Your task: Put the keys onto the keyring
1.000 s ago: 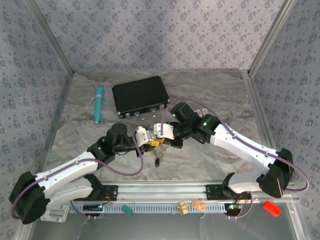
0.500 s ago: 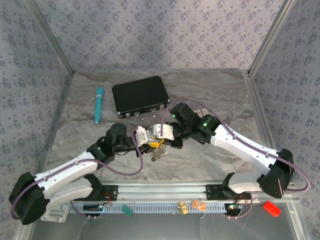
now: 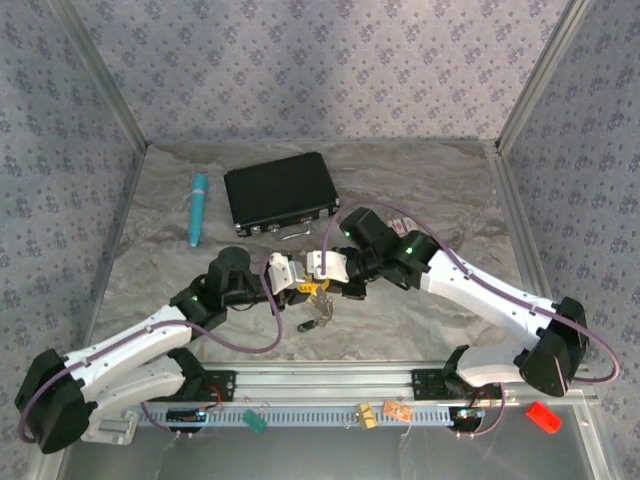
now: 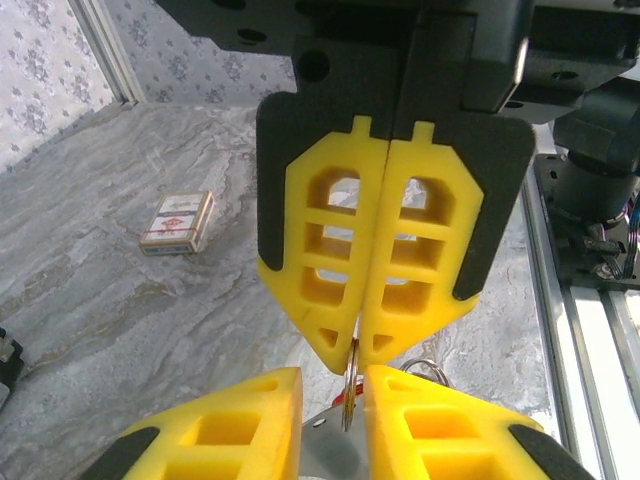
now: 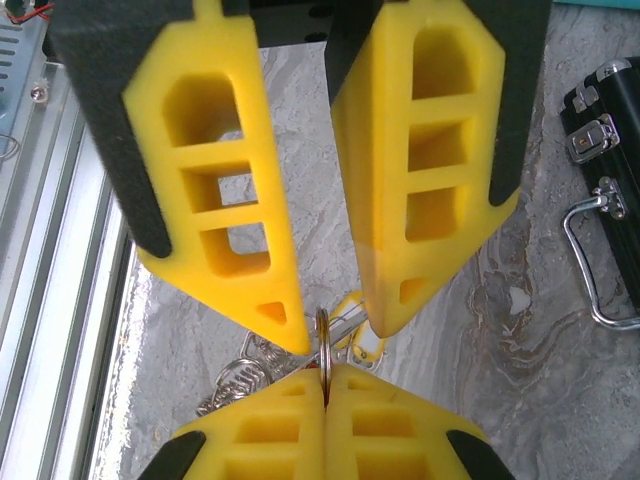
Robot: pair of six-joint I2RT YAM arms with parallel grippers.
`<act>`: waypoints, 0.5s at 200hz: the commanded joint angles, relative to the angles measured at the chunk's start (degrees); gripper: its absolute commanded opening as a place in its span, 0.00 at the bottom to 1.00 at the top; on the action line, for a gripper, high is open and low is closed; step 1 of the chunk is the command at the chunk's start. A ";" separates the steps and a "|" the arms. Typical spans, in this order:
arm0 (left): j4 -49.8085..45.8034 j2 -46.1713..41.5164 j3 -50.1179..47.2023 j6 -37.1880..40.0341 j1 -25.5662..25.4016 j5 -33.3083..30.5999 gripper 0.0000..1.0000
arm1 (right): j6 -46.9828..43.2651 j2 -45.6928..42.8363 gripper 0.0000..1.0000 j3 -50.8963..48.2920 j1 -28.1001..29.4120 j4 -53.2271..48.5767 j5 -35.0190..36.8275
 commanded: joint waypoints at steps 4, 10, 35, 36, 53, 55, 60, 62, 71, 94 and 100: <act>1.23 0.83 1.29 0.43 0.23 1.83 0.20 | 1.48 -1.42 0.00 -0.25 0.15 1.41 -2.75; 1.35 0.84 1.35 0.43 0.19 1.86 0.20 | 1.59 -1.42 0.00 -0.18 0.19 1.57 -2.93; 0.75 0.91 1.38 0.45 0.24 2.08 0.21 | 2.25 -1.55 0.00 -0.32 0.09 2.32 -3.03; 0.75 0.88 1.38 0.45 0.23 2.11 0.21 | 2.27 -1.57 0.00 -0.33 0.08 2.34 -3.11; 0.64 0.56 1.12 0.55 0.27 2.14 0.15 | 2.65 -1.90 0.00 -0.51 -0.13 2.87 -4.31; 0.72 0.51 1.11 0.55 0.30 2.14 0.14 | 2.70 -1.89 0.00 -0.52 -0.14 2.94 -4.47; 0.78 0.49 1.03 0.50 0.30 2.22 0.11 | 2.77 -1.95 0.00 -0.47 -0.15 3.02 -4.71; 0.89 0.49 0.98 0.47 0.24 2.29 0.10 | 2.86 -2.06 0.00 -0.53 -0.13 3.16 -4.83; 0.94 0.58 1.11 0.46 0.36 2.53 0.08 | 3.09 -2.12 0.00 -0.60 -0.24 3.46 -5.13; 1.09 0.91 1.11 0.46 0.40 3.38 0.00 | 4.67 -2.86 0.00 -1.34 -0.69 4.48 -6.06; 1.16 0.87 1.11 0.47 0.39 3.45 0.00 | 5.35 -3.19 0.00 -1.75 -1.05 6.41 -6.27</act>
